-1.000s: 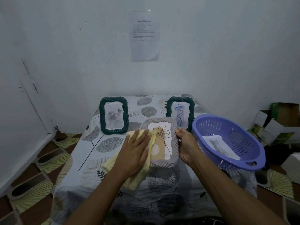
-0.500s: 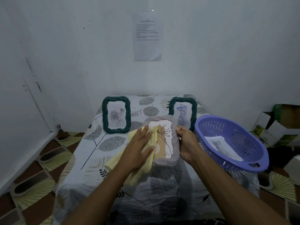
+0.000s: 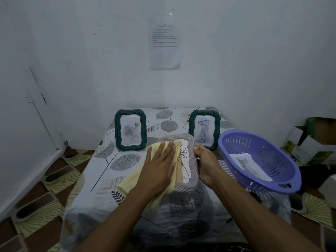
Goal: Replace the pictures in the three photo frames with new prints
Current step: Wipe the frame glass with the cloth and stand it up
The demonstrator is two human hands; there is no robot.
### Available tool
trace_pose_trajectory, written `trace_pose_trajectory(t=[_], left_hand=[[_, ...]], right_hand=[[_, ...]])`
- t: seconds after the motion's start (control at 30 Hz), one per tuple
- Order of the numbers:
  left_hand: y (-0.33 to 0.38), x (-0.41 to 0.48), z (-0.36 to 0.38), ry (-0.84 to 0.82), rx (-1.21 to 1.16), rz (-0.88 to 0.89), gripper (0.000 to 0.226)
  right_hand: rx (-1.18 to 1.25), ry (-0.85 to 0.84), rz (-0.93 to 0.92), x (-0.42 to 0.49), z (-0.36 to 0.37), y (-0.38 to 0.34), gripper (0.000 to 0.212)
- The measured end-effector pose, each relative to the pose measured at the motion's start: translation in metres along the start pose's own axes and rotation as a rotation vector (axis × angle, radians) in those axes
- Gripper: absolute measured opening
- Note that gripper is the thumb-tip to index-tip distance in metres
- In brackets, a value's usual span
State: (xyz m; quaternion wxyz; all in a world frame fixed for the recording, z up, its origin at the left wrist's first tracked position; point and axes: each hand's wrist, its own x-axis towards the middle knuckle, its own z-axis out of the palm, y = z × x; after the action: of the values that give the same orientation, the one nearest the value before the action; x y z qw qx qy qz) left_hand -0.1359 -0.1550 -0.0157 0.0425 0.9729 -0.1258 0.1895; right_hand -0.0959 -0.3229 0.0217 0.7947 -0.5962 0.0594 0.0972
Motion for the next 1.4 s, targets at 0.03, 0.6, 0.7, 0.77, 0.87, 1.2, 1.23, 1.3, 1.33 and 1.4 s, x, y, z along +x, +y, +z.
trace_pose_trajectory(t=[0.03,0.6,0.7,0.77,0.87,1.2,1.23,1.3,1.33,1.4], left_hand=[[0.005,0.001,0.001,-0.005,0.001,0.028,0.057],[0.007,-0.014,0.017,-0.001,-0.042,0.013,0.058],[-0.005,-0.019,0.021,0.001,-0.041,-0.051,0.055],[-0.010,-0.015,0.021,0.023,-0.166,-0.121,0.056],[-0.018,-0.008,0.019,0.043,-0.334,-0.233,0.060],[-0.050,-0.034,0.055,-0.275,-0.173,-0.315,0.059],[-0.051,-0.034,0.057,-0.297,-0.135,-0.305,0.060],[-0.053,-0.032,0.058,-0.322,-0.089,-0.287,0.061],[-0.056,-0.033,0.058,-0.328,-0.072,-0.282,0.061],[-0.062,-0.035,0.058,-0.333,-0.058,-0.278,0.060]], right_hand=[[-0.012,0.002,-0.003,-0.001,-0.001,0.002,0.028],[0.042,0.036,-0.016,-0.003,-0.019,0.000,0.028],[-0.001,0.012,-0.032,-0.005,-0.016,-0.002,0.029],[-0.035,0.013,-0.017,-0.007,-0.013,0.001,0.030],[-0.056,0.028,0.005,-0.008,-0.010,0.009,0.031],[-0.031,0.102,-0.008,-0.002,-0.030,0.002,0.032],[-0.032,0.097,-0.008,-0.001,-0.031,0.002,0.032],[-0.039,0.089,-0.004,0.001,-0.031,0.003,0.031],[-0.044,0.084,-0.002,0.001,-0.031,0.004,0.032],[-0.059,0.072,0.000,0.002,-0.029,0.006,0.033]])
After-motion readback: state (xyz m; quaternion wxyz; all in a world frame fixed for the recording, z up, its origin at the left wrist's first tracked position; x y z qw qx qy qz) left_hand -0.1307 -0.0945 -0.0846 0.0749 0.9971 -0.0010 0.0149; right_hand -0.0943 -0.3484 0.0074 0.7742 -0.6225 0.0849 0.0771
